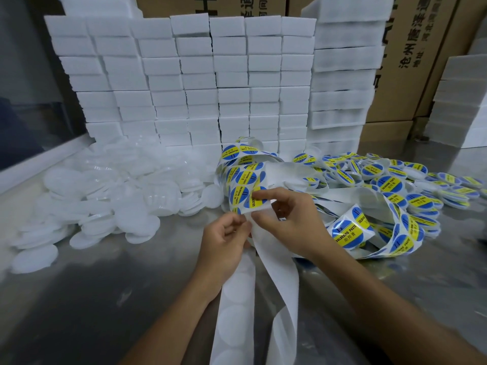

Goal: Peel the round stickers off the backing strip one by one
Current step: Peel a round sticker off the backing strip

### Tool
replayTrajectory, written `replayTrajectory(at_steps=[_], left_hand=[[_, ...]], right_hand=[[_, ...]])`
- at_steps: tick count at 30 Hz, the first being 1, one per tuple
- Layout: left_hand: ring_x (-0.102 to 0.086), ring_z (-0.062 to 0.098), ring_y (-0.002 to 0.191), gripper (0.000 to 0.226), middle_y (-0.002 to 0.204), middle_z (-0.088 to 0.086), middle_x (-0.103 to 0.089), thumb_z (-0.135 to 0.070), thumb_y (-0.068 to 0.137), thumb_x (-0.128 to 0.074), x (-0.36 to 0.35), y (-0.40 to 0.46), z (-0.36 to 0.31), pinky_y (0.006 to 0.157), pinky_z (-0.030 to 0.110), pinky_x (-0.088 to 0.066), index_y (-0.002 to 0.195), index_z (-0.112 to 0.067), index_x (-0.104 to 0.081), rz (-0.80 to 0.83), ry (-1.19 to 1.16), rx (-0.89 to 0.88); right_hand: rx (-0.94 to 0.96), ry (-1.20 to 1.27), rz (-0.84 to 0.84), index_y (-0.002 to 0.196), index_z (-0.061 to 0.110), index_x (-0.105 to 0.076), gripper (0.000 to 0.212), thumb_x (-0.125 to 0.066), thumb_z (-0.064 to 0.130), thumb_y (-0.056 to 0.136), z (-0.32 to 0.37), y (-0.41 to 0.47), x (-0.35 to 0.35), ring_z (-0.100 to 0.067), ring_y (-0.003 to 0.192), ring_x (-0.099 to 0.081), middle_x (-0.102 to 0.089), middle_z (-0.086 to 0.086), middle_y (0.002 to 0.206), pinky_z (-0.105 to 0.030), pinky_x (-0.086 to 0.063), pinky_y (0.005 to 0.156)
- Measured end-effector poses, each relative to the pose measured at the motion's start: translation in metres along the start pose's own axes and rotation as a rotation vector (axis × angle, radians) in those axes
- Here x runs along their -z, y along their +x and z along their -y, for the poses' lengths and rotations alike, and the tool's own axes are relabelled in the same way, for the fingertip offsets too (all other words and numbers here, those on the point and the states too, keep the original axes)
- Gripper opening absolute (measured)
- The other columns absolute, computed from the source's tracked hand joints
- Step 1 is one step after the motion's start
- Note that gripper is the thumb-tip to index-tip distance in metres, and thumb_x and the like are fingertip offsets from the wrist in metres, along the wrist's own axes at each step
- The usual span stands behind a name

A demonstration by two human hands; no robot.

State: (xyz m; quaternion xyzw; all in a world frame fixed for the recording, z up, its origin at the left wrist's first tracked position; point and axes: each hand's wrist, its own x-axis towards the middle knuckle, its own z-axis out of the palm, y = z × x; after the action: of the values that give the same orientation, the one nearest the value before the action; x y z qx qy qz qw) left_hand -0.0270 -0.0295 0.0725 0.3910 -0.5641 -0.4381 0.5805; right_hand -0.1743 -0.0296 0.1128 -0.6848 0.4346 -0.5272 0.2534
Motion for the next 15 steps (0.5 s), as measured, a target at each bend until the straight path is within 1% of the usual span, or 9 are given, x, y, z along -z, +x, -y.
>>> replayTrajectory(at_steps=[3, 4, 6, 9, 10, 11, 13, 14, 15], left_hand=[[-0.059, 0.003, 0.052, 0.02, 0.06, -0.006, -0.065, 0.004, 0.093, -0.056, -0.0002, 0.0006, 0.0004, 0.054, 0.014, -0.047, 0.078, -0.007, -0.064, -0.009, 0.047, -0.006], [-0.059, 0.003, 0.053, 0.019, 0.059, -0.007, -0.065, 0.004, 0.092, -0.056, -0.0003, 0.0003, 0.0007, 0.055, 0.014, -0.047, 0.078, -0.007, -0.064, -0.008, 0.063, -0.007], [-0.059, 0.003, 0.053, 0.021, 0.059, -0.007, -0.065, 0.003, 0.092, -0.057, -0.0006, -0.0005, 0.0006, 0.054, 0.014, -0.047, 0.078, -0.009, -0.065, -0.003, 0.077, -0.002], [-0.06, 0.002, 0.053, 0.023, 0.059, -0.008, -0.066, 0.002, 0.092, -0.057, -0.0012, -0.0008, 0.0003, 0.054, 0.012, -0.047, 0.076, -0.014, -0.066, -0.006, 0.093, 0.003], [-0.061, 0.002, 0.053, 0.024, 0.06, -0.008, -0.066, 0.002, 0.092, -0.058, -0.0014, -0.0007, 0.0004, 0.054, 0.012, -0.047, 0.076, -0.015, -0.066, -0.01, 0.096, 0.004], [-0.061, 0.002, 0.054, 0.025, 0.061, -0.008, -0.067, 0.001, 0.092, -0.058, -0.0014, -0.0003, 0.0009, 0.054, 0.013, -0.047, 0.076, -0.016, -0.067, -0.014, 0.097, 0.005], [-0.062, 0.003, 0.057, 0.028, 0.064, -0.006, -0.068, -0.002, 0.092, -0.059, -0.0009, 0.0004, 0.0029, 0.055, 0.015, -0.049, 0.073, -0.022, -0.068, -0.024, 0.113, 0.014], [-0.063, 0.004, 0.059, 0.03, 0.066, -0.006, -0.069, -0.003, 0.091, -0.06, -0.0006, 0.0008, 0.0041, 0.057, 0.017, -0.05, 0.072, -0.024, -0.069, -0.03, 0.124, 0.021], [-0.064, 0.006, 0.061, 0.031, 0.067, -0.005, -0.07, -0.004, 0.091, -0.061, -0.0003, 0.0011, 0.0055, 0.058, 0.019, -0.052, 0.071, -0.026, -0.07, -0.036, 0.136, 0.029]], right_hand=[[-0.016, 0.001, -0.031, 0.102, 0.016, -0.076, 0.027, -0.072, 0.002, 0.08, -0.0009, 0.0005, -0.0002, -0.002, 0.061, -0.053, -0.068, 0.023, 0.075, -0.016, -0.048, 0.066], [-0.017, 0.001, -0.045, 0.101, 0.017, -0.077, 0.026, -0.072, 0.003, 0.081, -0.0013, 0.0008, 0.0001, -0.003, 0.06, -0.051, -0.065, 0.024, 0.068, -0.016, -0.046, 0.065], [-0.009, 0.005, -0.073, 0.099, 0.019, -0.077, 0.023, -0.074, 0.005, 0.081, -0.0018, 0.0013, 0.0012, -0.006, 0.058, -0.045, -0.058, 0.018, 0.061, -0.017, -0.043, 0.062], [-0.006, 0.036, -0.113, 0.091, 0.02, -0.078, 0.015, -0.076, 0.009, 0.082, -0.0017, 0.0022, 0.0034, -0.007, 0.054, -0.039, -0.05, 0.012, 0.056, -0.019, -0.038, 0.057], [-0.012, 0.05, -0.126, 0.091, 0.02, -0.077, 0.013, -0.077, 0.011, 0.082, -0.0013, 0.0023, 0.0033, -0.008, 0.054, -0.04, -0.053, 0.009, 0.058, -0.021, -0.038, 0.057], [-0.018, 0.066, -0.143, 0.092, 0.019, -0.076, 0.012, -0.078, 0.013, 0.081, -0.0008, 0.0024, 0.0029, -0.009, 0.056, -0.044, -0.058, 0.008, 0.064, -0.023, -0.04, 0.057], [-0.037, 0.105, -0.201, 0.095, 0.019, -0.071, 0.017, -0.08, 0.018, 0.081, -0.0001, 0.0029, 0.0023, -0.01, 0.066, -0.056, -0.069, 0.007, 0.09, -0.026, -0.047, 0.061], [-0.044, 0.117, -0.245, 0.095, 0.02, -0.069, 0.02, -0.081, 0.02, 0.08, -0.0002, 0.0039, 0.0027, -0.01, 0.071, -0.058, -0.068, 0.004, 0.099, -0.027, -0.05, 0.063], [-0.047, 0.119, -0.296, 0.094, 0.02, -0.067, 0.021, -0.081, 0.023, 0.079, 0.0001, 0.0048, 0.0039, -0.009, 0.072, -0.058, -0.066, 0.002, 0.101, -0.028, -0.05, 0.064]])
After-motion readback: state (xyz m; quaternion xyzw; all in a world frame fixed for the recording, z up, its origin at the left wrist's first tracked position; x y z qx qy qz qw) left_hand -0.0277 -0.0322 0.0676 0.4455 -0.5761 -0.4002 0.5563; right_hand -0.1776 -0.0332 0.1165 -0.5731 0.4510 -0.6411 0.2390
